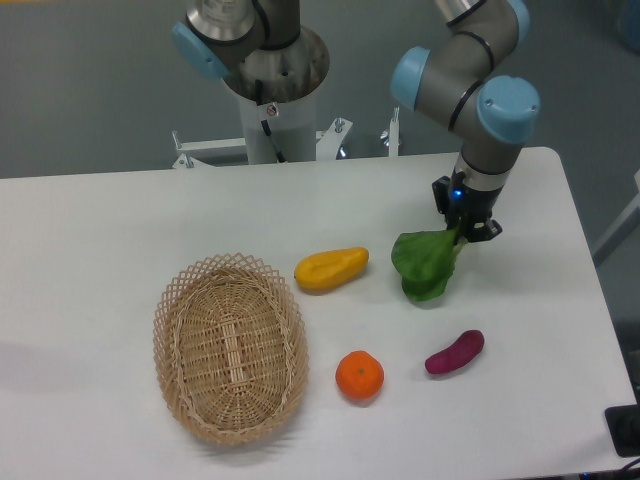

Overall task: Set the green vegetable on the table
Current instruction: 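Carry the green bok choy down toward the table beside the yellow papaya, then open the gripper to release the bok choy onto the table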

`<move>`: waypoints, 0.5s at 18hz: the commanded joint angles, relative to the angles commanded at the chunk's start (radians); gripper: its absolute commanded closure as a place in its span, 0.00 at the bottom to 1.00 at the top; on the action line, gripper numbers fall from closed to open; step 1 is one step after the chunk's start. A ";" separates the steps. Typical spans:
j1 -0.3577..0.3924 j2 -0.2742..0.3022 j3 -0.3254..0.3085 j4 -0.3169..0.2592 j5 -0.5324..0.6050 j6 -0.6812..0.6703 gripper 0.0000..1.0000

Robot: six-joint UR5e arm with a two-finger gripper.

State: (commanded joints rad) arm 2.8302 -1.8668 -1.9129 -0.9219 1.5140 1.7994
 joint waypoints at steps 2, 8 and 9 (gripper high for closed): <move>0.000 0.000 0.002 0.006 0.000 -0.003 0.32; 0.003 0.003 0.028 0.063 0.002 -0.020 0.00; 0.003 0.006 0.035 0.063 0.002 -0.035 0.00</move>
State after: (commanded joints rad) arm 2.8333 -1.8607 -1.8777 -0.8590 1.5156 1.7642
